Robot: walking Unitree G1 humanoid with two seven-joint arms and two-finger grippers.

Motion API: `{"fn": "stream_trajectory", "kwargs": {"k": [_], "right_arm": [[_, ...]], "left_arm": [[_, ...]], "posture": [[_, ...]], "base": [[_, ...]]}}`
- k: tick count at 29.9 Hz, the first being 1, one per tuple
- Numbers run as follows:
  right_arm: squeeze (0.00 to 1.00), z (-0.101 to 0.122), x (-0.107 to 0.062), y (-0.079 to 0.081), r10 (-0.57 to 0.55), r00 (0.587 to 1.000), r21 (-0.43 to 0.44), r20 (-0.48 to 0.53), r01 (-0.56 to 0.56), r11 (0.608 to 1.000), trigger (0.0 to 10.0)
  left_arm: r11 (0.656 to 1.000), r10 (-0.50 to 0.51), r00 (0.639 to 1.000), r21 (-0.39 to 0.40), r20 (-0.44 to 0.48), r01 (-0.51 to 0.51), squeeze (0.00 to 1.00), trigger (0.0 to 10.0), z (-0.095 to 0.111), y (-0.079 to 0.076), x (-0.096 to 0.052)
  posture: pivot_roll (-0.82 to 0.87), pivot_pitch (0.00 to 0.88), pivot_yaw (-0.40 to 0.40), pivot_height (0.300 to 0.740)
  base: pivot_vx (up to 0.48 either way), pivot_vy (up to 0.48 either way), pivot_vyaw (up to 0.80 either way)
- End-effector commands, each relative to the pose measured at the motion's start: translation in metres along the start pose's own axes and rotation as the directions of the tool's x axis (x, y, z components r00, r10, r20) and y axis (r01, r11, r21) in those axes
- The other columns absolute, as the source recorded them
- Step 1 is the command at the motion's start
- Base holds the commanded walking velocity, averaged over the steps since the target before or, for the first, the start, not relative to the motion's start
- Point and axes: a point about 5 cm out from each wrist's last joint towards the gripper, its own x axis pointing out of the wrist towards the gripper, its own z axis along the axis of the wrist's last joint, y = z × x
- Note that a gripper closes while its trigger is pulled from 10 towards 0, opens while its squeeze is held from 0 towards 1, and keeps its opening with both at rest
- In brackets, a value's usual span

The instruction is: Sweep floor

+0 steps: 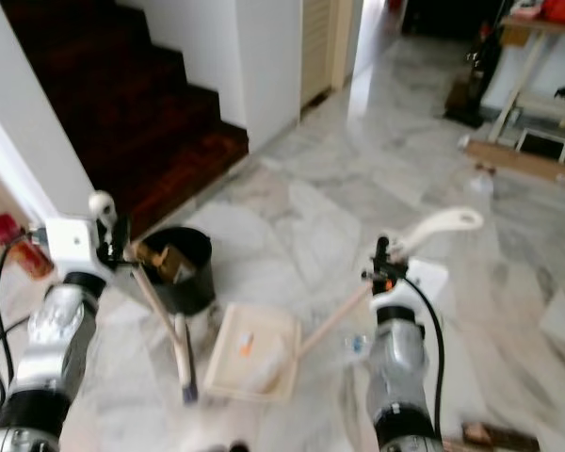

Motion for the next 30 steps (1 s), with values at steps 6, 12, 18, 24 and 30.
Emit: {"fn": "stream_trajectory", "kwargs": {"k": [6,12,18,24,30], "right_arm": [[0.0,0.0048,0.0048,0.0077,0.003,0.999,0.031,0.034,-0.004,1.0,10.0],[0.0,0.0031,0.0045,0.0074,-0.006,1.0,0.046,0.023,0.005,0.999,10.0],[0.0,0.0025,0.0052,0.0076,-0.002,1.0,0.042,0.017,0.002,0.999,10.0],[0.0,0.0025,0.0059,0.009,0.004,1.0,0.044,0.015,-0.004,0.999,10.0],[0.0,0.0044,0.0056,0.008,-0.002,1.0,0.022,0.029,0.001,1.0,10.0]], "left_arm": [[1.0,0.009,0.999,0.016,0.043,-0.01,0.0,10.0,0.0112,0.0041,0.0012],[1.0,0.005,0.999,0.013,0.035,-0.006,0.0,10.0,0.0115,0.0043,0.0017],[1.0,0.011,1.0,-0.027,0.017,-0.011,0.0,10.0,0.0086,0.0038,-0.0001],[1.0,0.003,1.0,-0.023,0.008,-0.003,0.0,10.0,0.0072,-0.001,-0.0015],[0.999,-0.012,1.0,-0.034,0.013,0.012,0.0,10.0,0.0087,-0.0026,-0.0019]], "posture": [[0.07,0.047,0.055,0.74],[0.08,0.053,0.056,0.74],[0.08,0.055,0.054,0.74],[0.08,0.059,0.054,0.74],[0.08,0.069,0.057,0.74]], "base": [[0.0,0.0,0.76],[0.0,0.0,0.34],[0.0,0.0,0.0],[0.0,0.0,0.0],[0.0,0.0,0.13]]}}
